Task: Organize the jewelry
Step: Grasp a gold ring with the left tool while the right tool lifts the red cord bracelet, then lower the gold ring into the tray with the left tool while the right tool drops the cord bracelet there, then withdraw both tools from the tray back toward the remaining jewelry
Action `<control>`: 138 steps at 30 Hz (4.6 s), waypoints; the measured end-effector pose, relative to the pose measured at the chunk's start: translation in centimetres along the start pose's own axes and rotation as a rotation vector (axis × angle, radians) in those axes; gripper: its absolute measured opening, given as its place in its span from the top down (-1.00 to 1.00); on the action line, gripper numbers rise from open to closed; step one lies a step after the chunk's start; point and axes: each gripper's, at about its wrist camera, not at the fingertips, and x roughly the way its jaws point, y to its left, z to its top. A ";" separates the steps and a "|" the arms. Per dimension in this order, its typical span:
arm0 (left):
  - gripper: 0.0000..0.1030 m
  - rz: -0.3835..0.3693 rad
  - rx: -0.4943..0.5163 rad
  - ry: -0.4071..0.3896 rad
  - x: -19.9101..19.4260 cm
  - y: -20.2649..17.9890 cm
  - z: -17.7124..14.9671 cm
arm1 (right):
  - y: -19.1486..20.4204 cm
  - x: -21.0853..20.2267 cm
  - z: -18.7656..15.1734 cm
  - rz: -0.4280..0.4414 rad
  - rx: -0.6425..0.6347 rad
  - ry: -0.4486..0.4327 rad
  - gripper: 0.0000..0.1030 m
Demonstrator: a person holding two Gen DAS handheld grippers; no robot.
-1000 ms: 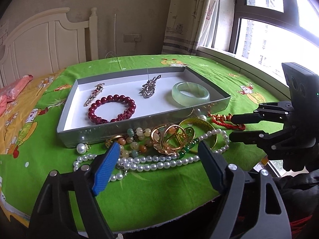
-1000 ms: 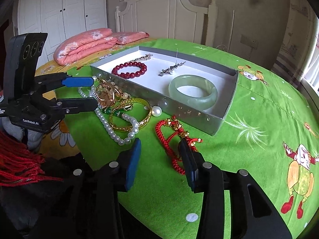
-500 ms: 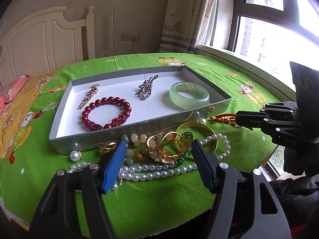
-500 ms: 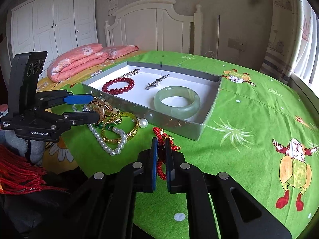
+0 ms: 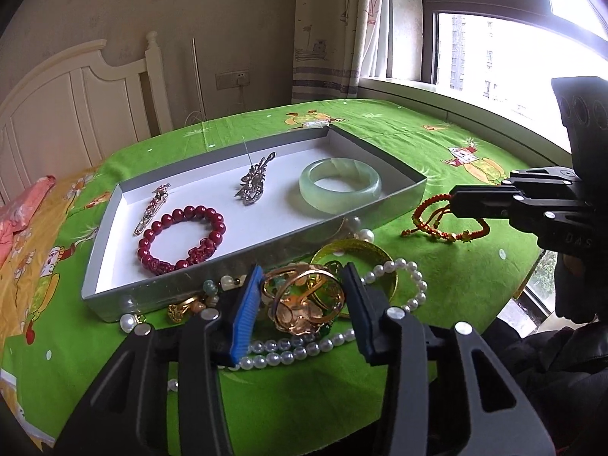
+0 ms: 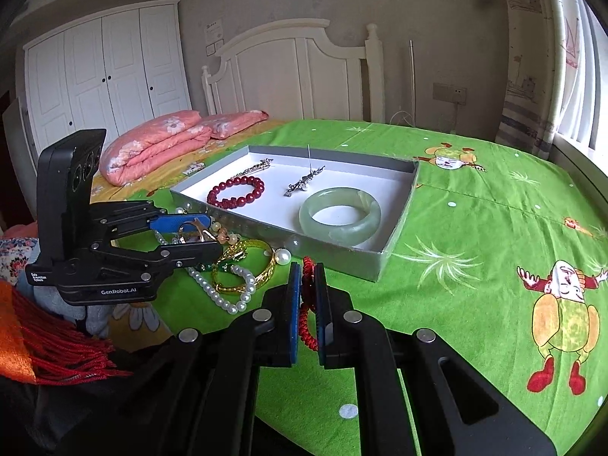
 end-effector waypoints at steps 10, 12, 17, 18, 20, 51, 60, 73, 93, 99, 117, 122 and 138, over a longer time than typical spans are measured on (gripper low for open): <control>0.17 0.006 0.004 -0.041 -1.7 -0.1 0.5 | -1.4 -0.9 0.4 0.062 0.100 -0.030 0.85; 0.17 0.008 0.004 -0.048 -2.0 0.0 0.7 | -1.3 -1.1 0.5 0.063 0.101 -0.036 0.85; 0.17 0.010 0.000 -0.056 -2.3 0.1 0.9 | -1.3 -1.3 0.7 0.072 0.101 -0.041 0.85; 0.17 0.009 0.000 -0.055 -2.3 0.2 0.9 | -1.3 -1.3 0.7 0.071 0.100 -0.042 0.85; 0.17 0.011 0.003 -0.056 -2.2 0.2 1.0 | -1.3 -1.3 0.7 0.073 0.100 -0.043 0.85; 0.17 -0.035 -0.046 -0.039 1.5 3.7 6.5 | -2.8 1.8 5.3 0.116 0.164 -0.047 0.85; 0.16 0.000 -0.073 0.011 4.4 5.6 8.9 | -3.6 4.9 9.8 0.060 0.126 -0.024 0.85; 0.17 0.032 -0.160 0.099 8.5 8.9 11.4 | -3.8 11.8 13.3 -0.204 -0.085 0.105 0.85; -0.84 0.179 -0.295 -0.032 2.1 13.2 9.4 | -3.5 7.1 10.9 -0.127 -0.022 0.039 -0.20; -0.95 0.175 -0.317 -0.067 -0.5 12.5 6.6 | -2.9 4.7 7.5 -0.091 -0.008 0.034 -0.21; -0.95 0.203 -0.389 -0.026 -5.5 10.9 -5.0 | 2.2 2.1 0.7 0.037 -0.038 0.068 -0.30; -0.95 0.192 -0.410 -0.035 -5.9 10.9 -6.5 | 3.5 3.1 -0.1 0.078 -0.050 0.112 -0.30; -0.95 0.184 -0.341 -0.036 -6.2 9.3 -7.2 | 5.0 4.0 -0.7 0.139 -0.072 0.178 0.01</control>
